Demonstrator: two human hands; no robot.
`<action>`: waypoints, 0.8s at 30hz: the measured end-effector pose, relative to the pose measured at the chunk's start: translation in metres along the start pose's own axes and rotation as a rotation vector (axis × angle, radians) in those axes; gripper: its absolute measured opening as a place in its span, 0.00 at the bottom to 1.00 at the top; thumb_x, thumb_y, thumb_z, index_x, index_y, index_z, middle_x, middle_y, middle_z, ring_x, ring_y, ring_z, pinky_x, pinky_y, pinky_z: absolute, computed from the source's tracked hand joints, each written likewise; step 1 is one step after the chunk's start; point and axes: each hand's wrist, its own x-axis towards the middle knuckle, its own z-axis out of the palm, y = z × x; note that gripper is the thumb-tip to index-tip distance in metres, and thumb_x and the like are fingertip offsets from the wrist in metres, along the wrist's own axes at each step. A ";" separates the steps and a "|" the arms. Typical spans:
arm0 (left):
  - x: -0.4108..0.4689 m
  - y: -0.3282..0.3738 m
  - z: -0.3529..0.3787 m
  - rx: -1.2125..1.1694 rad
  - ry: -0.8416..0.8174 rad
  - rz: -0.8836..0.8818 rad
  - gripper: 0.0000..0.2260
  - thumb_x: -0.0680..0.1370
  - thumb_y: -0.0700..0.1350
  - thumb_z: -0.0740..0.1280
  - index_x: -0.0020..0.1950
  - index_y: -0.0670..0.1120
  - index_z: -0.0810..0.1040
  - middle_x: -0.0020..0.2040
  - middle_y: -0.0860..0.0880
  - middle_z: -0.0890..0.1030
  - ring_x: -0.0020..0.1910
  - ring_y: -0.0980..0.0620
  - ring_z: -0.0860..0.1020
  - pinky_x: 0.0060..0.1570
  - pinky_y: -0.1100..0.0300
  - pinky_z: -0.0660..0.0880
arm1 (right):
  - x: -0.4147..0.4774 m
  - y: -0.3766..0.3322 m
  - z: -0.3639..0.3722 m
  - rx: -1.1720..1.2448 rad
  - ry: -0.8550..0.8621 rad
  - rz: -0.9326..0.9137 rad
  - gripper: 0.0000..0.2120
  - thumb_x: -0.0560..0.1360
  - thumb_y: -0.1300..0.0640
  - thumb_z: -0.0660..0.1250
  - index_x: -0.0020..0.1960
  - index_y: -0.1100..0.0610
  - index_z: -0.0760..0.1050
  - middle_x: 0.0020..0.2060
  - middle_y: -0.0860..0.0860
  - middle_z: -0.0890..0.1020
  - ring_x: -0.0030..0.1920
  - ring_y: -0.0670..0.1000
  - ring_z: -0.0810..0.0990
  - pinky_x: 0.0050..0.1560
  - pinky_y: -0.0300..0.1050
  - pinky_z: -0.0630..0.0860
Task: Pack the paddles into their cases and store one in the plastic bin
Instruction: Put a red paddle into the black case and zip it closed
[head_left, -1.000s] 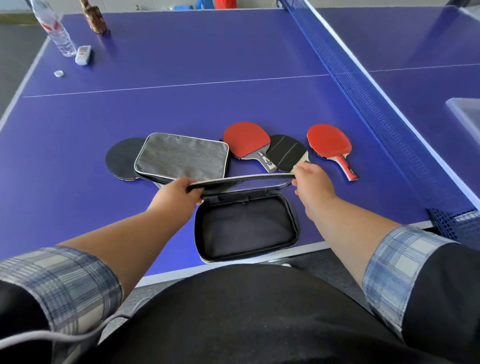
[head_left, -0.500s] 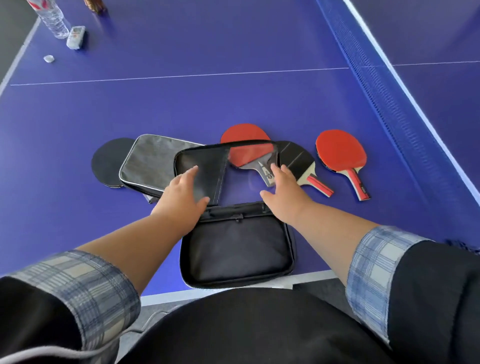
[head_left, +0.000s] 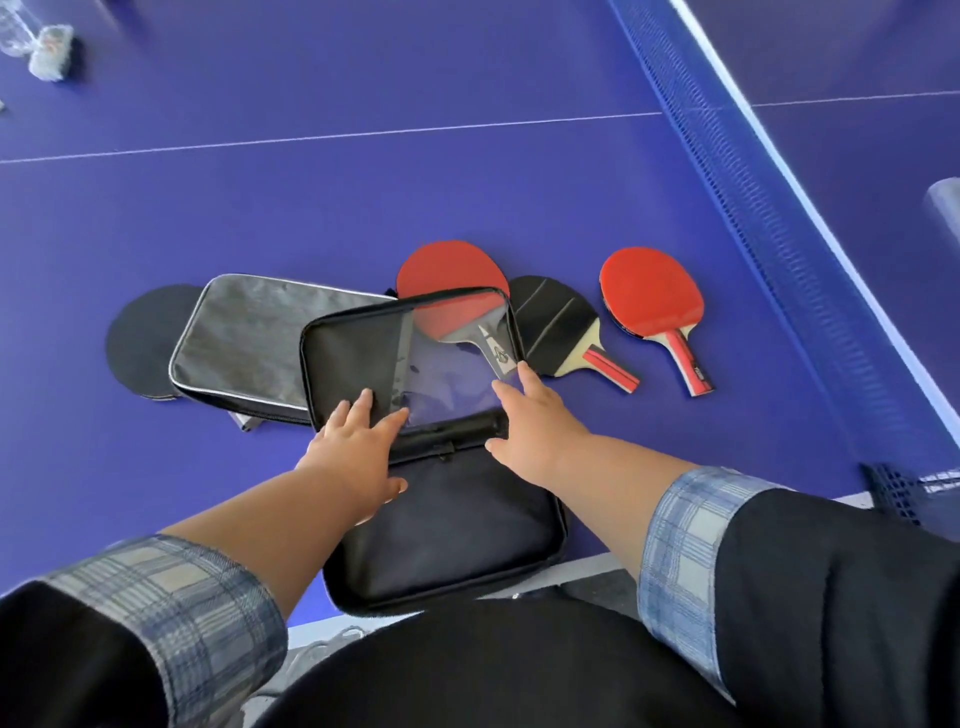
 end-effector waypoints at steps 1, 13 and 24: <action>-0.003 -0.001 -0.002 0.003 0.008 0.005 0.42 0.74 0.61 0.70 0.80 0.62 0.46 0.81 0.47 0.41 0.80 0.43 0.44 0.73 0.45 0.61 | -0.004 0.001 -0.002 0.011 0.007 0.014 0.38 0.77 0.45 0.67 0.80 0.48 0.53 0.81 0.52 0.43 0.79 0.58 0.50 0.72 0.60 0.65; -0.028 0.044 -0.037 0.044 0.108 0.202 0.38 0.76 0.62 0.67 0.80 0.58 0.49 0.82 0.46 0.46 0.80 0.43 0.48 0.73 0.45 0.59 | -0.088 0.045 -0.014 0.128 0.109 0.250 0.37 0.77 0.44 0.66 0.80 0.50 0.52 0.81 0.53 0.45 0.80 0.57 0.46 0.72 0.60 0.64; 0.008 0.134 -0.052 -0.056 0.044 0.241 0.34 0.78 0.59 0.65 0.80 0.57 0.52 0.81 0.49 0.50 0.80 0.45 0.52 0.74 0.46 0.61 | -0.047 0.119 -0.046 0.143 0.114 0.240 0.32 0.78 0.44 0.66 0.77 0.54 0.62 0.77 0.54 0.61 0.76 0.58 0.59 0.68 0.57 0.71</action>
